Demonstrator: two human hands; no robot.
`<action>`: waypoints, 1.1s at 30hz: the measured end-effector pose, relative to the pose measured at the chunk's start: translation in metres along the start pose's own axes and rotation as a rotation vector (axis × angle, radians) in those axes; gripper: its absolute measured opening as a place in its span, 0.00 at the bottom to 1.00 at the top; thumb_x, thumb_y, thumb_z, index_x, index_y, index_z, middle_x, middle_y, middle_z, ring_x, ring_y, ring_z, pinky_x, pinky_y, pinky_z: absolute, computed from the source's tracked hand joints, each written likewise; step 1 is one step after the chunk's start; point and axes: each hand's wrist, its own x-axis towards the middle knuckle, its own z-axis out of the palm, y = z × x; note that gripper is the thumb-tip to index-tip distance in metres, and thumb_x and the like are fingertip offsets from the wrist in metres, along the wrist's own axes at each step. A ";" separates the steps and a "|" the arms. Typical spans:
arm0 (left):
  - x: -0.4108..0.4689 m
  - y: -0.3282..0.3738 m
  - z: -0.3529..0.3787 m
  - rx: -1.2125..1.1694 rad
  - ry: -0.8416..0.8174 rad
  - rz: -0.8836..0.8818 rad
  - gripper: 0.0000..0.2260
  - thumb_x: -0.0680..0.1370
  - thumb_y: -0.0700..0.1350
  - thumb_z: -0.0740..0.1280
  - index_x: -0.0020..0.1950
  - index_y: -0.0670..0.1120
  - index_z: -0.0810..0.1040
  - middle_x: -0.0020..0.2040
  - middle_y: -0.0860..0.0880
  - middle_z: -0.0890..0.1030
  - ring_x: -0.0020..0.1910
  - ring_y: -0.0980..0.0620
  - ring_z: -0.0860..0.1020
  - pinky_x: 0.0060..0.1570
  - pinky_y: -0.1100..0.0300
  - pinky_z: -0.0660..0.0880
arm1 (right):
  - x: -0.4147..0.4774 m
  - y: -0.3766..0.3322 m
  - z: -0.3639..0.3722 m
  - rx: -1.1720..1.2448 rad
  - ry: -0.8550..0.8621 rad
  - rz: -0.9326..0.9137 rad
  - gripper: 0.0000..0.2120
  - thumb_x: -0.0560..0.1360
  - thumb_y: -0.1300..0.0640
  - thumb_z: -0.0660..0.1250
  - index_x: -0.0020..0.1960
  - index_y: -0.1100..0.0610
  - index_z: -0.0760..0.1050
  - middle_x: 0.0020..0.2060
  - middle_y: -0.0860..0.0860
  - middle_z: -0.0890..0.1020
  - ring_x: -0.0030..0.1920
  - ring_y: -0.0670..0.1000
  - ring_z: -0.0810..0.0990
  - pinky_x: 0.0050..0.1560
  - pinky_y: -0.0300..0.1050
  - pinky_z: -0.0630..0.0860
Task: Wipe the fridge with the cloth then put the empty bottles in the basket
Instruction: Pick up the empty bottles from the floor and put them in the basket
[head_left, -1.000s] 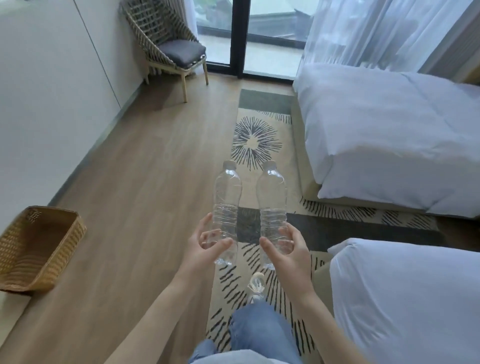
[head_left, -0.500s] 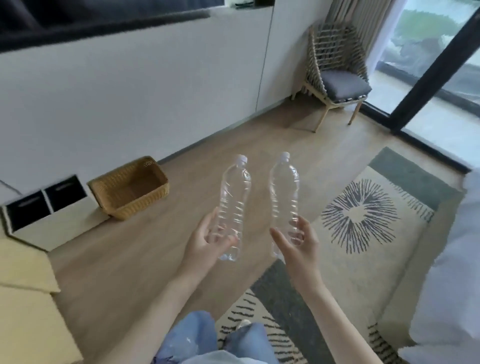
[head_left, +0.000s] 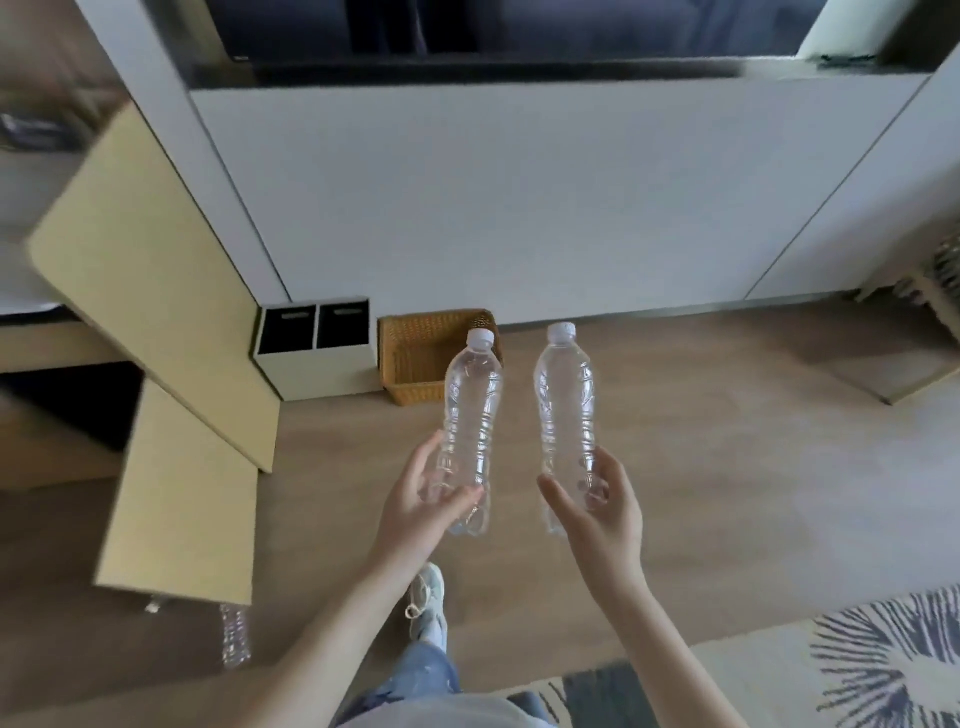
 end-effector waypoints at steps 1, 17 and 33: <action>0.012 0.000 -0.007 -0.010 0.014 -0.001 0.30 0.71 0.48 0.77 0.69 0.65 0.70 0.55 0.58 0.83 0.50 0.65 0.81 0.45 0.70 0.76 | 0.012 -0.006 0.010 0.000 -0.009 -0.004 0.30 0.70 0.52 0.80 0.69 0.50 0.73 0.60 0.46 0.80 0.55 0.43 0.80 0.58 0.47 0.79; 0.228 0.055 -0.131 -0.047 0.157 -0.010 0.31 0.69 0.54 0.77 0.69 0.64 0.69 0.54 0.58 0.85 0.52 0.64 0.81 0.40 0.75 0.74 | 0.205 -0.081 0.173 0.004 -0.157 -0.054 0.26 0.70 0.49 0.79 0.65 0.48 0.74 0.52 0.43 0.82 0.48 0.42 0.83 0.44 0.39 0.81; 0.449 0.103 -0.077 -0.248 0.284 -0.191 0.47 0.51 0.65 0.82 0.67 0.62 0.69 0.64 0.50 0.80 0.61 0.51 0.80 0.63 0.40 0.74 | 0.471 -0.117 0.244 -0.014 -0.467 0.001 0.18 0.71 0.56 0.79 0.55 0.43 0.76 0.38 0.37 0.85 0.37 0.38 0.84 0.34 0.28 0.75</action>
